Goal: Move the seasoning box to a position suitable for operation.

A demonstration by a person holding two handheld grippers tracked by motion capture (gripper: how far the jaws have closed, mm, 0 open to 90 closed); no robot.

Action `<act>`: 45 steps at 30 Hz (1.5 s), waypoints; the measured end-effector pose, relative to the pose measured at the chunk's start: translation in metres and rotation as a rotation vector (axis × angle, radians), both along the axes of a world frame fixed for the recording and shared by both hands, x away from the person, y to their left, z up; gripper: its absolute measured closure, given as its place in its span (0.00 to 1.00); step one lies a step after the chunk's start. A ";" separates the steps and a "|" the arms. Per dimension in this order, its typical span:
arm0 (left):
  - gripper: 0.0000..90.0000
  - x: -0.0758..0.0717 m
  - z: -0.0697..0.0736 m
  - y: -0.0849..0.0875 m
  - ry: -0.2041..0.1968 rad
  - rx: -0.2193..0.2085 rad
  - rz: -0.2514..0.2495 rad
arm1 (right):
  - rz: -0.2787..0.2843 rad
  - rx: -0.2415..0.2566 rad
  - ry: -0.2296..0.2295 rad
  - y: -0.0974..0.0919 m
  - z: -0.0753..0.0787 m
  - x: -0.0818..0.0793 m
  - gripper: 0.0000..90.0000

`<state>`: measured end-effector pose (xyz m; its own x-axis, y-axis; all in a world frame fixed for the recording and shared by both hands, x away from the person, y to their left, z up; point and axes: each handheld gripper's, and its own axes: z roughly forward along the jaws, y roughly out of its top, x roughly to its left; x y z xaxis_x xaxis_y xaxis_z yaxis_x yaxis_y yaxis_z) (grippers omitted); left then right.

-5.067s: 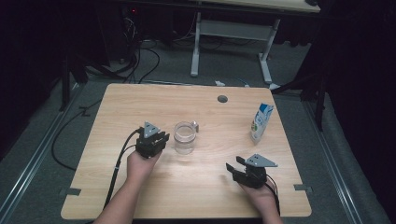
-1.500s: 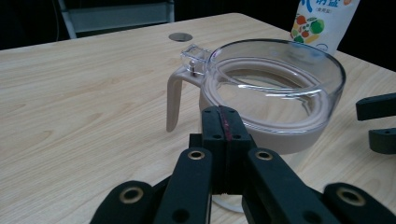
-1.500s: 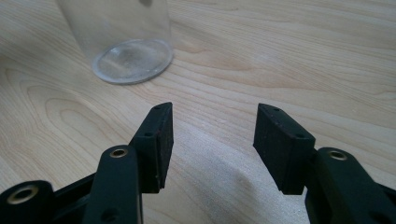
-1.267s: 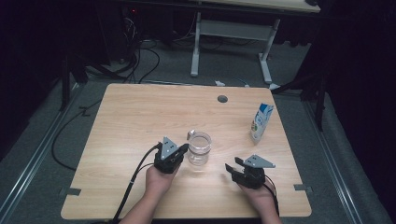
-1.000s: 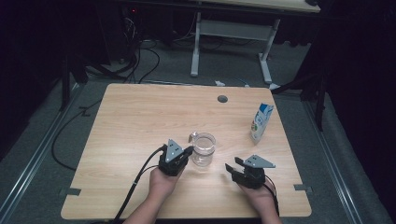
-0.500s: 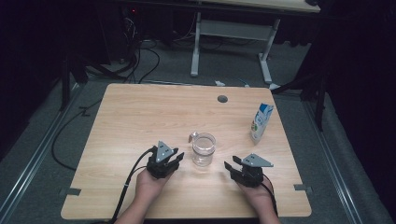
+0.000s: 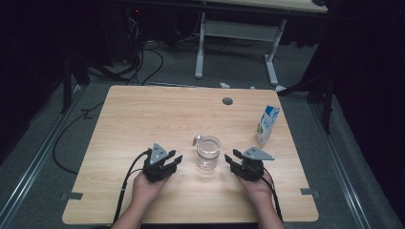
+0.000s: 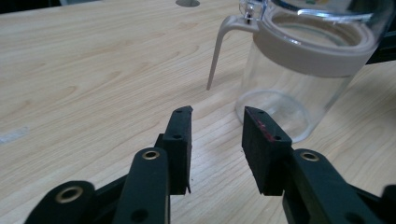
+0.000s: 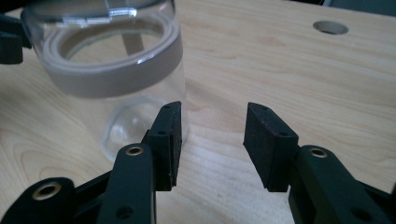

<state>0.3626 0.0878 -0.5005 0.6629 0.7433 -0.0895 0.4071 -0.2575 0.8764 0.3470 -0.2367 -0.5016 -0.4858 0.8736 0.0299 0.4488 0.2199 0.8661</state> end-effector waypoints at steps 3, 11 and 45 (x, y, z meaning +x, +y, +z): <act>0.78 0.002 0.002 0.002 0.007 -0.034 0.017 | -0.005 0.024 -0.003 -0.003 0.000 0.000 0.63; 0.91 0.019 0.014 -0.011 0.014 -0.039 0.032 | 0.038 0.016 0.010 -0.002 -0.007 -0.002 0.70; 1.00 0.055 0.047 -0.063 -0.074 -0.039 -0.017 | 0.053 0.022 0.010 -0.001 -0.005 0.002 1.00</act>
